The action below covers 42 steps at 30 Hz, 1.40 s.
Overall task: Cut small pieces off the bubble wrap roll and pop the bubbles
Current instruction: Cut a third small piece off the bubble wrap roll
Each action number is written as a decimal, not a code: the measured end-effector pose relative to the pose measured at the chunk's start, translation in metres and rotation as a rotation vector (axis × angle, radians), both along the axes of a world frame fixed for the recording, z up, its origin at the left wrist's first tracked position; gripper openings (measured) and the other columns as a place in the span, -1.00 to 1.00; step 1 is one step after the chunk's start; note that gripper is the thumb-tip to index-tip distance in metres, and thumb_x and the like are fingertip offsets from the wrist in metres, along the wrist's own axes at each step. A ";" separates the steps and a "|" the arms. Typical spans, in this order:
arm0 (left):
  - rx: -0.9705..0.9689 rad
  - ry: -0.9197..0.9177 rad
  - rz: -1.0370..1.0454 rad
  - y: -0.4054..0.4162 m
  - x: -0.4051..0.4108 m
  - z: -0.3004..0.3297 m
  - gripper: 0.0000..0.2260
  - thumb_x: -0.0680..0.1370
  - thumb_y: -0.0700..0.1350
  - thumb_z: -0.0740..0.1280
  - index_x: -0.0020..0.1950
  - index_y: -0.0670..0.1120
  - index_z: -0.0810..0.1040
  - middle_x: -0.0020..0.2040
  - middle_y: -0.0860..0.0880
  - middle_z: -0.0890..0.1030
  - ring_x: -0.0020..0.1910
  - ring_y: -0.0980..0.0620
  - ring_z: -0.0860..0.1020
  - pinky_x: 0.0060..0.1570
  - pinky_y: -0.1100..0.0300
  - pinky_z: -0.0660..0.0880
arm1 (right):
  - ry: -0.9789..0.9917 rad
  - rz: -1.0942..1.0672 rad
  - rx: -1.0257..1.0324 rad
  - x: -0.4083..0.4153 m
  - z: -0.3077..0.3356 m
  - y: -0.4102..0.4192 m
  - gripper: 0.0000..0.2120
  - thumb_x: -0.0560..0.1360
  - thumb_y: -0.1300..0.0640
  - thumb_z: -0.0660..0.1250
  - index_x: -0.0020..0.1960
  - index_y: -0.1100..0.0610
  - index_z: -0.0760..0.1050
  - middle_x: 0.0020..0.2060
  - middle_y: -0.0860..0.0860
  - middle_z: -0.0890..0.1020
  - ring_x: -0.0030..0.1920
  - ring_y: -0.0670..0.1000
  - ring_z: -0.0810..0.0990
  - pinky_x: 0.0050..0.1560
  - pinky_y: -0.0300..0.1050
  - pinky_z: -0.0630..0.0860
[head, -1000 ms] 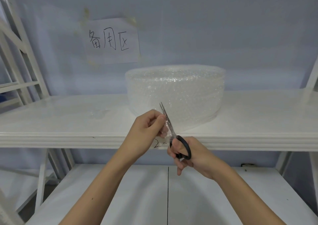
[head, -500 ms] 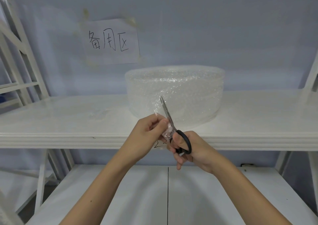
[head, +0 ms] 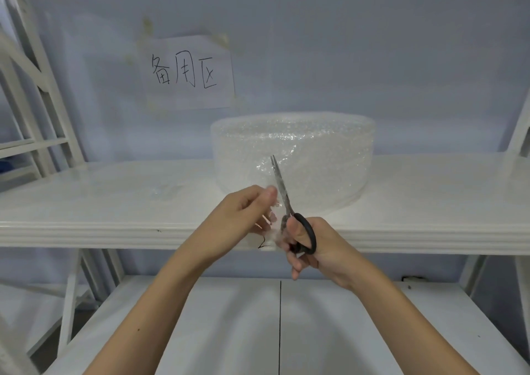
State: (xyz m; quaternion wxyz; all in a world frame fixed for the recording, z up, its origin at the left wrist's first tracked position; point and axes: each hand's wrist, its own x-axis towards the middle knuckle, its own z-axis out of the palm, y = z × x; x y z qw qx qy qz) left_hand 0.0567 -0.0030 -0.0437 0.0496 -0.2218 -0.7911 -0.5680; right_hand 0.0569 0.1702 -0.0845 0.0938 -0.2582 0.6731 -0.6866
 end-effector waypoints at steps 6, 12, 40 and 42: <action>0.113 0.099 0.123 0.009 -0.002 0.009 -0.73 0.61 0.02 0.29 -0.15 -0.16 0.56 -0.30 -0.02 0.59 -0.32 0.06 0.57 -0.12 0.07 0.57 | -0.026 -0.028 -0.005 0.004 -0.003 -0.001 -0.44 0.16 -0.46 0.42 -0.35 0.06 0.48 -0.42 0.05 0.43 -0.53 -0.02 0.39 -0.45 -0.11 0.53; 0.123 0.166 0.130 0.015 0.000 0.005 -0.80 0.62 -0.15 0.28 -0.20 -0.15 0.51 -0.38 0.00 0.53 -0.37 0.05 0.51 -0.21 0.13 0.53 | -0.002 -0.047 0.031 0.005 0.001 0.000 -0.39 0.14 -0.49 0.40 -0.34 0.08 0.45 -0.36 0.16 0.42 -0.52 -0.03 0.40 -0.45 -0.12 0.54; 0.187 0.092 0.050 0.011 -0.010 0.004 -0.78 0.62 -0.18 0.30 -0.09 -0.34 0.54 -0.33 -0.03 0.51 -0.37 0.07 0.48 -0.27 0.26 0.48 | 0.061 -0.158 0.133 -0.011 0.050 -0.010 -0.29 0.33 -0.33 0.28 -0.14 0.40 0.52 -0.49 0.03 0.52 -0.51 0.01 0.46 -0.47 -0.18 0.47; 0.192 0.090 0.042 0.009 -0.009 0.001 -0.77 0.62 -0.17 0.29 -0.06 -0.35 0.53 -0.31 -0.07 0.50 -0.34 0.04 0.47 -0.25 0.23 0.49 | 0.086 -0.172 0.151 -0.011 0.053 -0.012 -0.29 0.29 -0.33 0.32 -0.15 0.38 0.54 -0.49 0.02 0.53 -0.49 0.01 0.45 -0.43 -0.16 0.49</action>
